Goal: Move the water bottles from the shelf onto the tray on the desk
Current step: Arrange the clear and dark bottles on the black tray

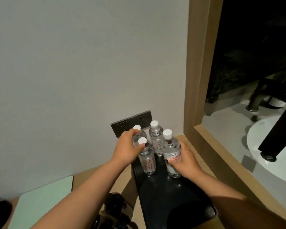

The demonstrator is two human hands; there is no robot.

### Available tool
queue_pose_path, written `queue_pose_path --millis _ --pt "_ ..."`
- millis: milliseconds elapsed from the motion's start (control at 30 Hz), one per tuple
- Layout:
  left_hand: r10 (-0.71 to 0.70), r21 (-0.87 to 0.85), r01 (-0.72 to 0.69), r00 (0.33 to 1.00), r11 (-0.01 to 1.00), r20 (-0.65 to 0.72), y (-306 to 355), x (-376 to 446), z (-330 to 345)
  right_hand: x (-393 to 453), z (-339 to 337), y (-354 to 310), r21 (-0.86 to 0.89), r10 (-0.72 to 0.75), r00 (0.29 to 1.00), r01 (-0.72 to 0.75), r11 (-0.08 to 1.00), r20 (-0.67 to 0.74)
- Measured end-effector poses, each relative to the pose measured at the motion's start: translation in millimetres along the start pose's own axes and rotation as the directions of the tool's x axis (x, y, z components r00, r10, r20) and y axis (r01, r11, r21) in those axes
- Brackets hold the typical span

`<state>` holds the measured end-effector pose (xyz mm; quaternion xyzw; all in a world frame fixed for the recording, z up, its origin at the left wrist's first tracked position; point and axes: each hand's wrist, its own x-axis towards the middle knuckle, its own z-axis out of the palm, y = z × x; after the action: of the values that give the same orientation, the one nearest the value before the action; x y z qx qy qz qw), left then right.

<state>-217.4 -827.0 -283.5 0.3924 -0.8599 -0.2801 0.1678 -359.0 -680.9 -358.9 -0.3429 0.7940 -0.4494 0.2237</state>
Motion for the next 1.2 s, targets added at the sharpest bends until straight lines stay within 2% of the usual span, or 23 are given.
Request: queue_pose_path --millis 67,200,833,1200 --pt "-0.003 0.048 0.000 0.998 0.999 0.061 -6 2 9 9 1 7 0.001 0.004 1.000 -0.004 1.000 0.019" --pt "0.003 0.028 -0.006 0.994 1.000 0.108 -11 1 22 20 7 16 0.031 0.012 0.999 -0.013 0.999 0.040" --pt "-0.016 0.029 0.014 0.997 0.999 0.082 -16 5 31 29 34 22 0.103 0.006 1.000 -0.003 0.995 -0.021" --pt "-0.030 0.149 0.015 0.994 0.989 0.102 -13 6 31 27 39 16 0.084 0.009 0.999 -0.006 0.996 -0.034"
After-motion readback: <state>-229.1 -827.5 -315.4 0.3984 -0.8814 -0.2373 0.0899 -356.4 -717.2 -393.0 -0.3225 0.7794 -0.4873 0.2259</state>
